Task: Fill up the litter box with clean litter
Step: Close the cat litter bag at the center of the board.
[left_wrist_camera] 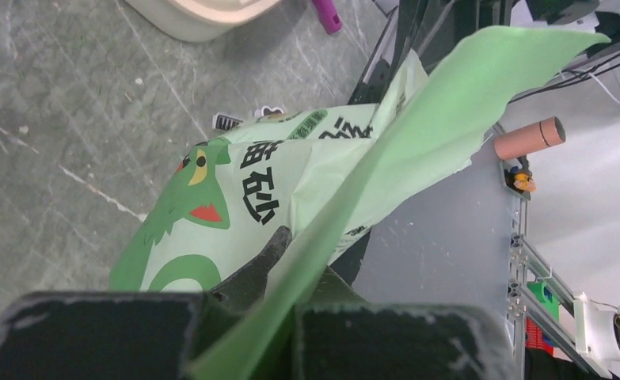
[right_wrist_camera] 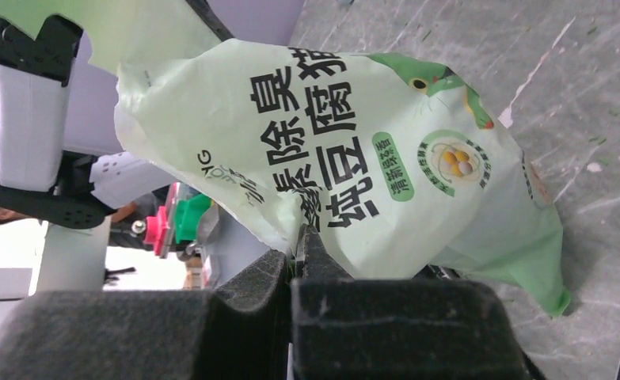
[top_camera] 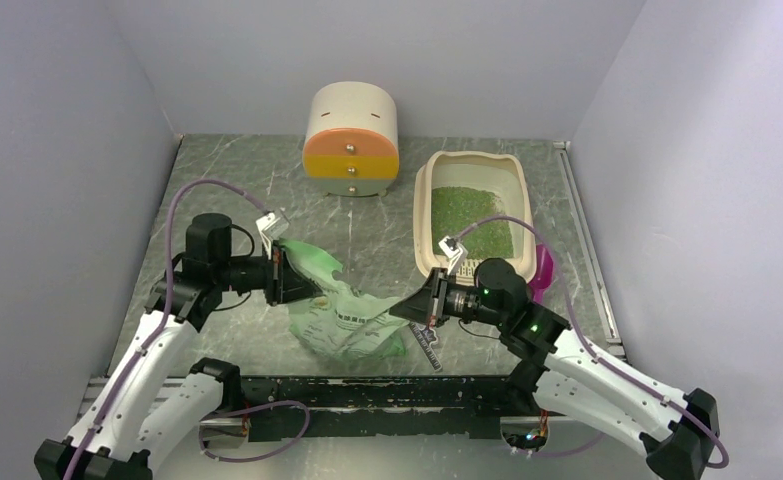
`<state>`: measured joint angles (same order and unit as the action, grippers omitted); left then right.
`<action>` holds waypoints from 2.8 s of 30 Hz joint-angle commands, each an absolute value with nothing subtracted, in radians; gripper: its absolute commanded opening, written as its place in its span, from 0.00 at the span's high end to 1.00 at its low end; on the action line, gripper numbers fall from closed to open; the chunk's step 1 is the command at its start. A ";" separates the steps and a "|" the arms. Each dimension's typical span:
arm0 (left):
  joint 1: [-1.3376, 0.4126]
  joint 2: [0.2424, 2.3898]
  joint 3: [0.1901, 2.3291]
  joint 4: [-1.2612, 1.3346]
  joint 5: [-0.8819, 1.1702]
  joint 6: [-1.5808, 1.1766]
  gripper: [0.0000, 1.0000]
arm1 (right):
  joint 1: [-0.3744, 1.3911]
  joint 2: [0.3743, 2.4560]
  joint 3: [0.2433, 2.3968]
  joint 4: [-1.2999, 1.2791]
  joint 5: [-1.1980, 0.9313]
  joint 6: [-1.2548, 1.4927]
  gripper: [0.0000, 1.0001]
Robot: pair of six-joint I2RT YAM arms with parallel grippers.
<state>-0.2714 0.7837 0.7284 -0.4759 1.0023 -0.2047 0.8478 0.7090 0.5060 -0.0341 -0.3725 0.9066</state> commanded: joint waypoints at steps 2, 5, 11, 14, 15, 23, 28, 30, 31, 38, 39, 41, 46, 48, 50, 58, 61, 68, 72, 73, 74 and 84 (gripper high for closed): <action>-0.265 0.732 0.826 -0.791 0.963 -0.111 0.95 | 0.786 0.662 0.542 -0.073 -0.492 1.005 1.00; -0.264 0.711 0.868 -0.852 0.942 -0.080 0.95 | 0.771 0.654 0.539 -0.093 -0.514 1.018 1.00; -0.264 0.697 0.887 -0.836 0.971 -0.097 0.95 | 0.751 0.665 0.550 -0.139 -0.526 1.025 1.00; -0.264 0.667 0.846 -0.722 1.054 -0.168 0.66 | 0.750 0.681 0.556 -0.118 -0.542 1.019 1.00; -0.264 0.655 0.833 -0.687 1.063 -0.190 0.58 | 0.751 0.690 0.563 -0.125 -0.542 1.011 1.00; -0.265 0.573 0.786 -0.516 1.051 -0.297 0.40 | 0.749 0.738 0.588 -0.125 -0.542 0.987 1.00; -0.264 0.593 0.775 -0.515 1.004 -0.267 0.78 | 0.750 0.736 0.600 -0.135 -0.538 0.986 1.00; -0.264 0.602 0.758 -0.488 0.991 -0.298 0.95 | 0.750 0.731 0.607 -0.146 -0.529 0.984 1.00; -0.263 0.614 0.755 -0.493 0.971 -0.312 0.95 | 0.750 0.727 0.612 -0.159 -0.517 0.982 1.00; -0.264 0.646 0.849 -0.704 0.797 -0.334 0.95 | 0.726 0.707 0.629 -0.213 -0.500 1.021 1.00; -0.264 0.657 0.871 -0.750 0.782 -0.319 0.95 | 0.721 0.718 0.625 -0.190 -0.540 1.029 1.00; -0.264 0.671 0.915 -0.849 0.741 -0.284 0.95 | 0.715 0.731 0.628 -0.172 -0.591 1.040 1.00; -0.263 0.726 1.030 -1.009 0.629 -0.214 0.95 | 0.696 0.736 0.658 -0.155 -0.676 1.014 1.00; -0.264 0.761 1.060 -1.025 0.608 -0.209 0.95 | 0.686 0.753 0.657 -0.125 -0.739 1.028 1.00; -0.264 0.789 1.099 -1.055 0.609 -0.190 0.95 | 0.685 0.740 0.642 -0.076 -0.772 1.056 1.00; -0.264 0.768 1.228 -1.036 0.548 -0.050 0.75 | 0.680 0.742 0.662 -0.113 -0.767 1.007 1.00; -0.264 0.645 1.189 -0.906 0.557 -0.018 0.26 | 0.680 0.753 0.673 -0.131 -0.763 0.978 1.00; -0.264 0.464 1.045 -0.642 0.625 -0.131 0.02 | 0.680 0.767 0.678 -0.131 -0.769 0.958 1.00; -0.264 0.484 0.981 -0.613 0.741 -0.143 0.02 | 0.681 0.759 0.672 -0.115 -0.775 0.961 1.00; -0.264 0.489 0.957 -0.609 0.771 -0.123 0.02 | 0.680 0.758 0.673 -0.115 -0.777 0.960 1.00; -0.264 0.495 0.936 -0.601 0.795 -0.090 0.02 | 0.680 0.758 0.677 -0.115 -0.780 0.957 1.00; -0.264 0.510 0.754 -0.283 0.834 -0.191 0.02 | 0.680 0.761 0.701 -0.134 -0.786 0.929 1.00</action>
